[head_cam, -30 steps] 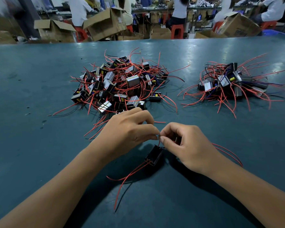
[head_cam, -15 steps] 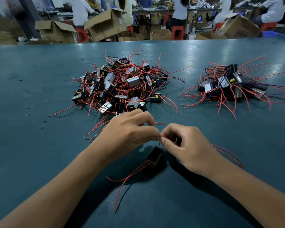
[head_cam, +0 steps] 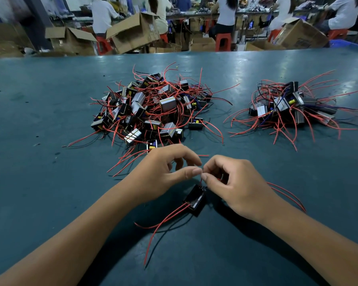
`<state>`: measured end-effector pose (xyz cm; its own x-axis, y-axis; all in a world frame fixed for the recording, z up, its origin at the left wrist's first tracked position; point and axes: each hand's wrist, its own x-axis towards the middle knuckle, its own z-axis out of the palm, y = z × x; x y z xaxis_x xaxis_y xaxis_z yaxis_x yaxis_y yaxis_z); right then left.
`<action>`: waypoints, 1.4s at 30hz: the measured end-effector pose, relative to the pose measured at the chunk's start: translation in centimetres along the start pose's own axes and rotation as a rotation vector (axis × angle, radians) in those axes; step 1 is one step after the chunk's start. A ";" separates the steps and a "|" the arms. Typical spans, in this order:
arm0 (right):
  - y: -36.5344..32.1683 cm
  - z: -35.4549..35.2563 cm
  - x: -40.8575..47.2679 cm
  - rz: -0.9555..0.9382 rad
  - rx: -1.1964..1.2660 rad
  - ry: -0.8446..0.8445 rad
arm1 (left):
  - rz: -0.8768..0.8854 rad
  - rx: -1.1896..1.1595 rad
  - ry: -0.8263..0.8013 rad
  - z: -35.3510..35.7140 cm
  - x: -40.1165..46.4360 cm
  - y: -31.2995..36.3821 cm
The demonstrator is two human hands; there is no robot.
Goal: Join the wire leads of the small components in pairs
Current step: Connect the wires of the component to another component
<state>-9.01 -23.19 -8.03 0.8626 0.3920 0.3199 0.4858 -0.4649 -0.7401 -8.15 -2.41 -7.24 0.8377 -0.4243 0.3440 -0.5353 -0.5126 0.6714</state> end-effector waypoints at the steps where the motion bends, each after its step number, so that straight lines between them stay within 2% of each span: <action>1: 0.0 0.0 0.0 0.003 0.000 0.002 | -0.018 -0.050 0.003 0.0 0.0 -0.1; 13: 0.2 0.1 -0.1 0.017 0.009 0.005 | -0.029 -0.255 -0.007 0.4 0.0 -0.3; 21: 0.3 0.0 -0.1 0.026 0.013 0.004 | -0.072 -0.219 0.098 1.1 -0.1 -0.7; 26: 0.4 0.1 -0.2 0.030 0.016 0.009 | -0.026 -0.185 0.057 1.0 -0.1 -0.4; 32: 0.6 0.1 -0.2 0.040 0.015 0.011 | -0.077 -0.249 0.032 1.1 -0.2 -0.3; 37: 0.5 0.0 -0.2 0.041 0.004 0.014 | -0.231 -0.299 -0.112 0.7 -0.3 -0.9; 42: 0.6 -0.5 -0.1 0.043 -0.004 -0.002 | -0.223 -0.241 -0.111 1.4 -0.1 -0.7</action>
<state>-8.74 -23.90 -8.17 0.8824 0.3728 0.2870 0.4489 -0.4847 -0.7507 -7.98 -3.07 -8.70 0.9071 -0.4071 0.1069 -0.2883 -0.4159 0.8625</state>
